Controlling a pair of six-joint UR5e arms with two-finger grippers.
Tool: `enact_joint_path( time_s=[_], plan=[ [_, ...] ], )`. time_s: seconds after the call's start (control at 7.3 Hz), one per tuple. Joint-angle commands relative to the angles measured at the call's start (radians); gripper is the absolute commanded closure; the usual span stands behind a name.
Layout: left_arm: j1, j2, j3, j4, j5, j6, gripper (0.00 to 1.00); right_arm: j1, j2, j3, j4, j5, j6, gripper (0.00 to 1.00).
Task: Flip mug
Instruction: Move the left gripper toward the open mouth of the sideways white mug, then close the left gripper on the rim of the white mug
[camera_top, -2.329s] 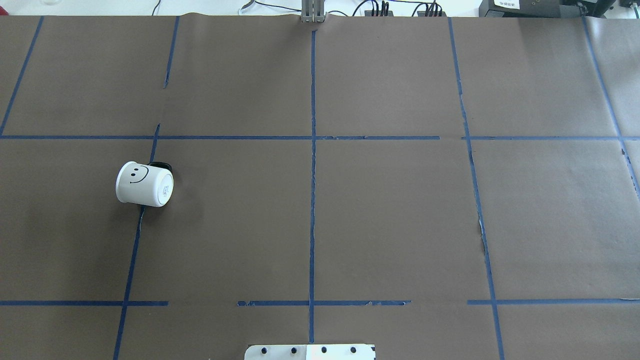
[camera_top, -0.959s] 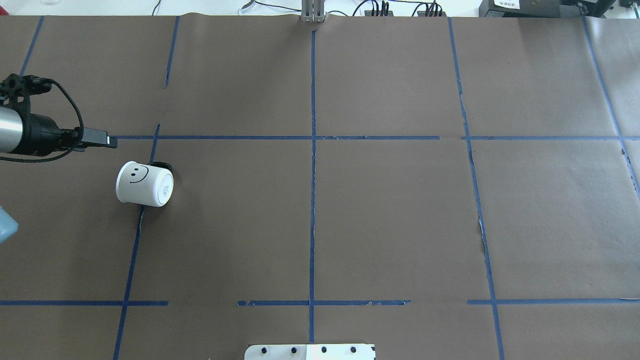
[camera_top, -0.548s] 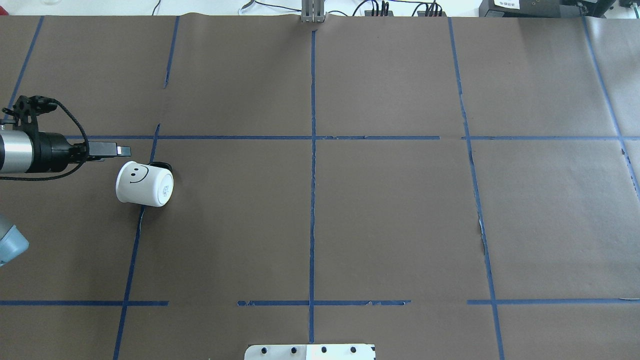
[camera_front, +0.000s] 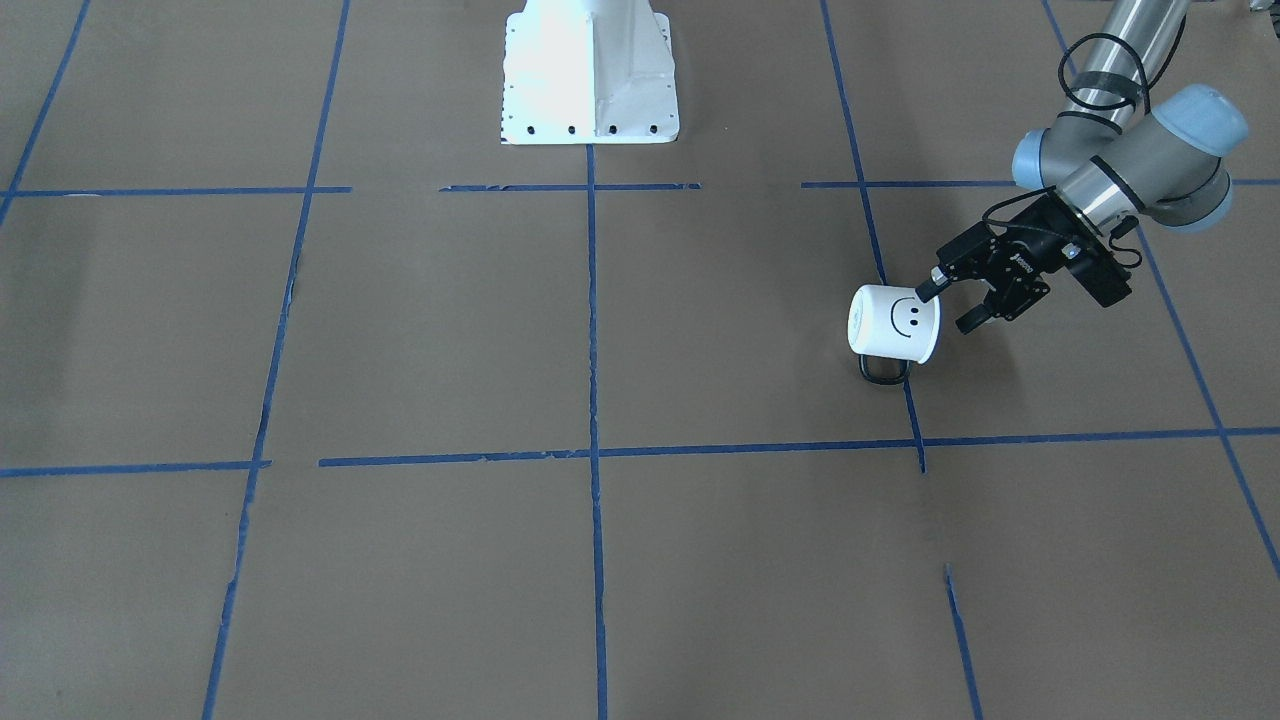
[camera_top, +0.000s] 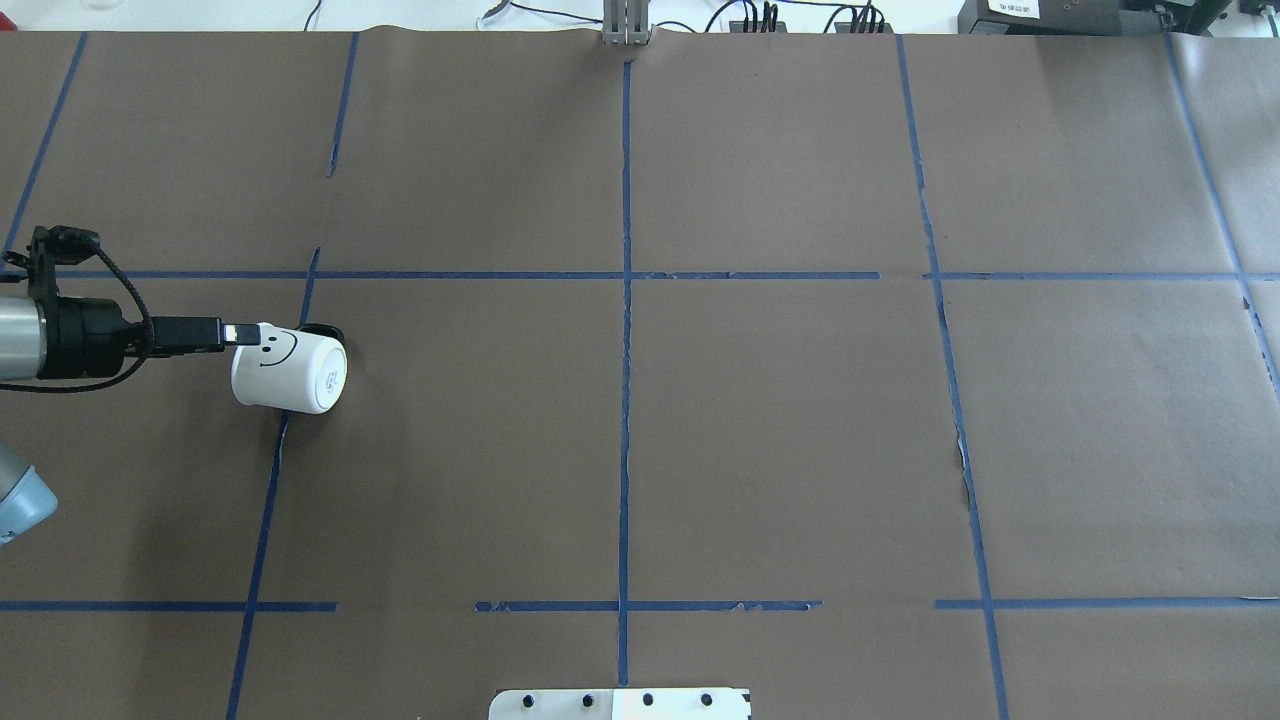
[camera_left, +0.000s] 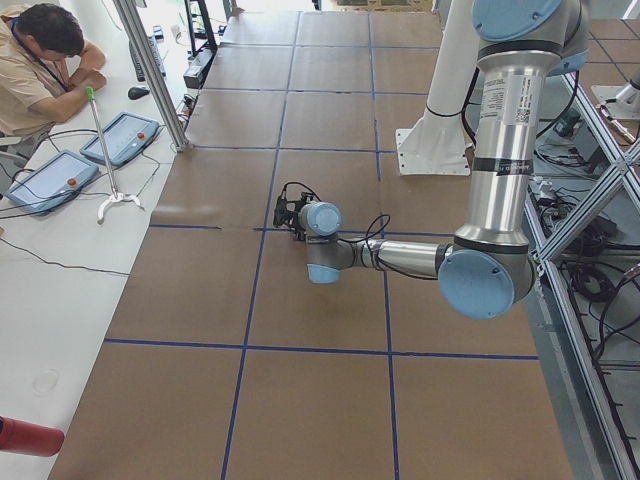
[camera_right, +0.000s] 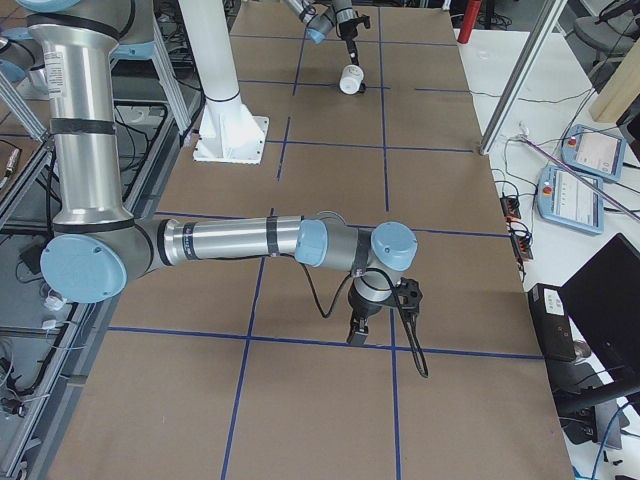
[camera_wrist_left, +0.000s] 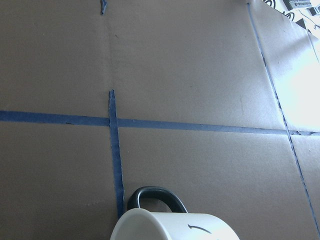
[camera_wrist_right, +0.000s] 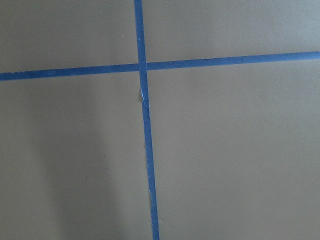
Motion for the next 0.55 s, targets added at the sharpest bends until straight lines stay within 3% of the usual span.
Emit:
enact_joint_path(
  time_s=[0.0,0.41],
  plan=[
    [0.032,-0.008,0.041,-0.126,0.007,-0.06,0.0,0.0,0.0,0.0,0.0,0.0,0.0,0.0],
    [0.09,-0.058,0.084,-0.165,0.119,-0.112,0.0,0.0,0.0,0.0,0.0,0.0,0.0,0.0]
  ],
)
